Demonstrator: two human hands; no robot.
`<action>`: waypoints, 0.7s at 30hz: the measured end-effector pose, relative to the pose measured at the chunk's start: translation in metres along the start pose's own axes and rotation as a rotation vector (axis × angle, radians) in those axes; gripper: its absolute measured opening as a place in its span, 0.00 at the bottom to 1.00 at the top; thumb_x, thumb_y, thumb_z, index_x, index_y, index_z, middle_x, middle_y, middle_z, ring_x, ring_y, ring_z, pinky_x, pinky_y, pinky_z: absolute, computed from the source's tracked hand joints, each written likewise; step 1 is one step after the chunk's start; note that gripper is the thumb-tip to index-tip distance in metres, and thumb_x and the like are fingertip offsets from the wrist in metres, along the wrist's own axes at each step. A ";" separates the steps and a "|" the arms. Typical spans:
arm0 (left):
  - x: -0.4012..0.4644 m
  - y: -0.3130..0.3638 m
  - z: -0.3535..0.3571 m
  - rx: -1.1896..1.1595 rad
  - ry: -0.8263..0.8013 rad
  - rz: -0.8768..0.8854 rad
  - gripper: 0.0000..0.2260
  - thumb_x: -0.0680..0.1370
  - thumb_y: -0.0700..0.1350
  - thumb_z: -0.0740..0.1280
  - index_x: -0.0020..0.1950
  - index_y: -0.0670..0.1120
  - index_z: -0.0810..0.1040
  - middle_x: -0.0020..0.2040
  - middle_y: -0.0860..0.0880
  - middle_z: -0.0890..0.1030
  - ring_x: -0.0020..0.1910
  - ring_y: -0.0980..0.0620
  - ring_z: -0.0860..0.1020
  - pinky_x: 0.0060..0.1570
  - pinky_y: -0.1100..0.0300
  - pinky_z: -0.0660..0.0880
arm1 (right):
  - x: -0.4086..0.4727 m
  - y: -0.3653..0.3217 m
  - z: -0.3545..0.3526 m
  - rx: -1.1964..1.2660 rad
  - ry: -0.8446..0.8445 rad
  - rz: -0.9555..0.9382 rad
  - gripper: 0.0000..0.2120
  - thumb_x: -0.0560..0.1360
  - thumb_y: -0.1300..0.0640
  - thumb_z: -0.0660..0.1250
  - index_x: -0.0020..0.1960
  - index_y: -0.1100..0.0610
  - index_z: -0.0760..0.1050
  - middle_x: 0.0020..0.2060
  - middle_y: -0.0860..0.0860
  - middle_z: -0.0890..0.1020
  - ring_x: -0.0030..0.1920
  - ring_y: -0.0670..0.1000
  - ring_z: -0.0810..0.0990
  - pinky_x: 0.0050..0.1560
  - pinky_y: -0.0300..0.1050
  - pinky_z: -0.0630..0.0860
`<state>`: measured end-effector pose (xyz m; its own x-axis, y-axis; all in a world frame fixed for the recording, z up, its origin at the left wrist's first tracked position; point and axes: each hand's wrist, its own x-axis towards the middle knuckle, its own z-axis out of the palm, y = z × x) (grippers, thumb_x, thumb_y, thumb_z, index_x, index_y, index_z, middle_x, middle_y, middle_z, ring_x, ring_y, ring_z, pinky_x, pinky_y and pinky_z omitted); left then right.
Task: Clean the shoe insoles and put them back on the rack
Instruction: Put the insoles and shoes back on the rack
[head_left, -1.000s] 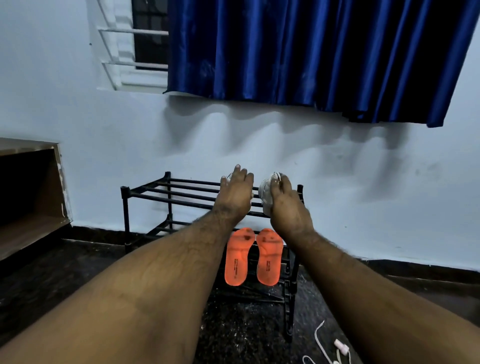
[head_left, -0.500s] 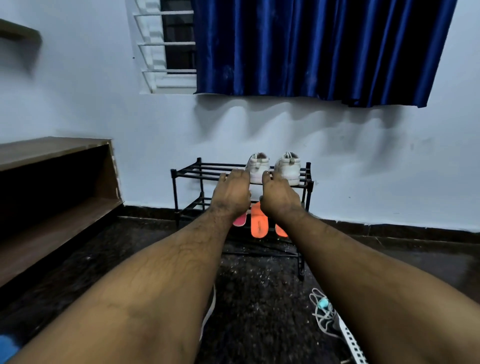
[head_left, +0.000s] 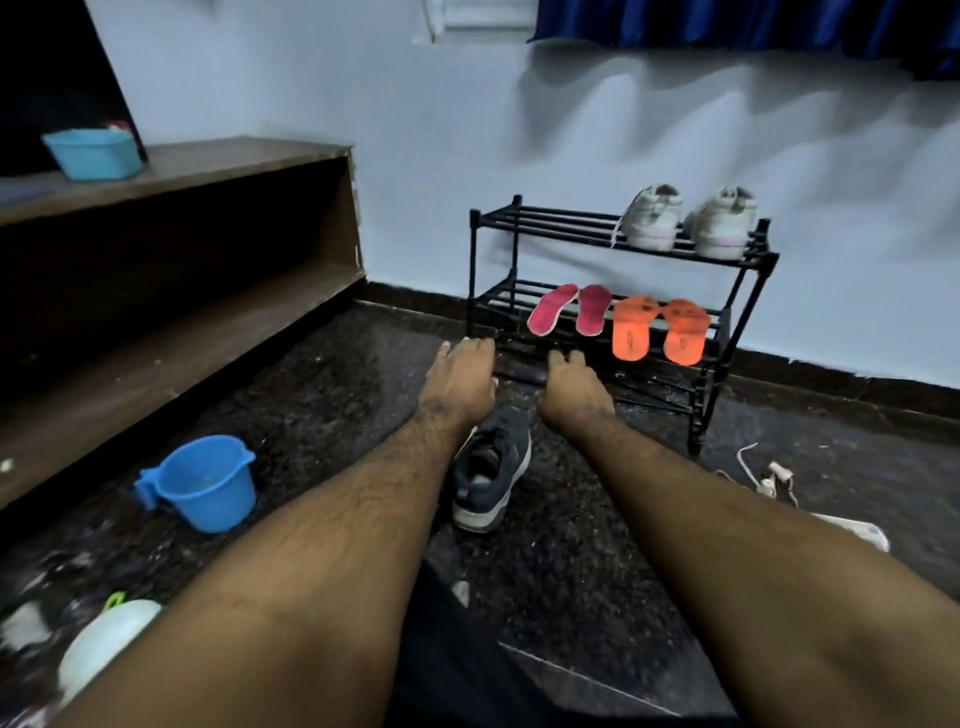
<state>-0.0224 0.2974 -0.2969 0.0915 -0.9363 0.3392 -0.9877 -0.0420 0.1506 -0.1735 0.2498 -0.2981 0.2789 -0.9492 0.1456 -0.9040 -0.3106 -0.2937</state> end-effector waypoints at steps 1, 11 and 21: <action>-0.008 -0.010 0.009 0.009 -0.027 -0.012 0.18 0.79 0.45 0.65 0.68 0.43 0.70 0.65 0.42 0.76 0.69 0.43 0.71 0.74 0.47 0.58 | -0.004 -0.006 0.016 0.001 -0.046 0.001 0.22 0.77 0.57 0.66 0.68 0.58 0.65 0.63 0.59 0.68 0.64 0.63 0.73 0.57 0.58 0.74; -0.060 -0.069 0.103 -0.073 -0.352 -0.214 0.23 0.80 0.49 0.65 0.73 0.42 0.67 0.72 0.43 0.72 0.72 0.43 0.69 0.73 0.46 0.59 | -0.027 -0.035 0.129 0.009 -0.372 -0.098 0.27 0.77 0.51 0.67 0.72 0.58 0.66 0.67 0.56 0.69 0.63 0.61 0.75 0.59 0.55 0.75; -0.057 -0.077 0.152 -0.052 -0.605 -0.410 0.25 0.78 0.47 0.68 0.74 0.42 0.67 0.72 0.43 0.70 0.74 0.44 0.64 0.68 0.45 0.69 | -0.019 -0.033 0.189 -0.001 -0.543 -0.025 0.20 0.77 0.46 0.67 0.63 0.57 0.73 0.59 0.57 0.77 0.58 0.60 0.79 0.54 0.52 0.76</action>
<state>0.0296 0.3013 -0.4687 0.3519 -0.8782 -0.3240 -0.8805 -0.4280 0.2039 -0.0872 0.2686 -0.4698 0.4272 -0.8308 -0.3567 -0.8953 -0.3337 -0.2951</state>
